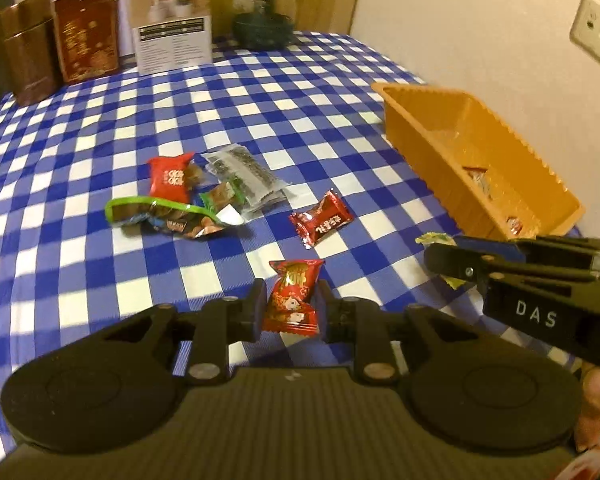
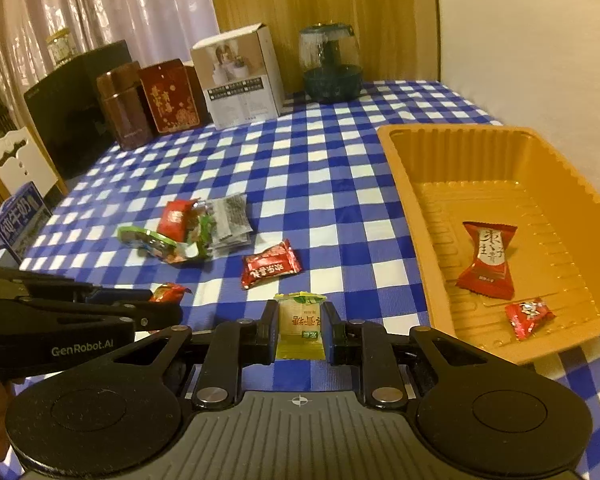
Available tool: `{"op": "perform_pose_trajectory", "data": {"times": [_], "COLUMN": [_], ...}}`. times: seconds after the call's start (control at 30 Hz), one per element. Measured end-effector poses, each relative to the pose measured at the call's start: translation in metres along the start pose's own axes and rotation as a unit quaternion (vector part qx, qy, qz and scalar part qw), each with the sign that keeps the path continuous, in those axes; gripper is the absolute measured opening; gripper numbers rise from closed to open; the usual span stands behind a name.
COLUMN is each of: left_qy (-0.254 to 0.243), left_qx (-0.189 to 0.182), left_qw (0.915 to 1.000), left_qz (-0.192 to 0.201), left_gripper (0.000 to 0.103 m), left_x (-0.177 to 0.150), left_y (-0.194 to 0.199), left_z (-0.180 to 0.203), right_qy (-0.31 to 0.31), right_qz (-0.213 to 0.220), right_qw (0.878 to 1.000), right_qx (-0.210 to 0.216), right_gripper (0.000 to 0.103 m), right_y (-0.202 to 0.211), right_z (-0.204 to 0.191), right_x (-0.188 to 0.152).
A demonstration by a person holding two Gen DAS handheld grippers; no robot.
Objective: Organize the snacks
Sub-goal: 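Carry both candies into the orange tray and open the left then right tool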
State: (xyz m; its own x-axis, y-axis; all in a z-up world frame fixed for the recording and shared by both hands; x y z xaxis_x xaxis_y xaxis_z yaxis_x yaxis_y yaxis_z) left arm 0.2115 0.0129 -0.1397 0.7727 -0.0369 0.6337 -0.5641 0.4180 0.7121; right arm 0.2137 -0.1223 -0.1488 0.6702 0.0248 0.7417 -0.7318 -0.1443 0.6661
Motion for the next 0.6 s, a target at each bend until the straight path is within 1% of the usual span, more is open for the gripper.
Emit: {"op": "perform_pose_trajectory", "data": {"times": [0.33,0.6], "left_qy": [0.042,0.033], "left_qx": [-0.007,-0.002], "left_qw": [0.9989,0.999], "left_qz": [0.018,0.029], "left_gripper": [0.023,0.023], "left_x": [-0.004,-0.001], "left_y": [0.03,0.048], "left_z": [0.026,0.051], "right_qy": [-0.014,-0.022], "right_qz": [0.021,0.038], "right_qw": [1.0,0.999], "right_qx": [-0.001,-0.007], "right_gripper": [0.022,0.022], "right_y": [0.043,0.07], "right_z": [0.015,0.029], "right_x": [0.007,0.013]}}
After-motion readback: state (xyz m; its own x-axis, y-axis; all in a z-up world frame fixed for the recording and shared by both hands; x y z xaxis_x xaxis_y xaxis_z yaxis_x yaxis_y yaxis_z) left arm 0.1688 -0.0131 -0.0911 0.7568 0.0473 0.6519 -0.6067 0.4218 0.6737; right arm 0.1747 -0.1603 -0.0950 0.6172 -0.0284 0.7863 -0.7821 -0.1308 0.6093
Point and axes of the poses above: each gripper's, at about its wrist camera, not at the fingertips, and y roughly against the way its jaws point, z to its right, x to its top, the point moved 9 cm from there along -y, roughly the way its jaws point, and after that the axes turned 14 degrees about -x, right-handed, at the moved point
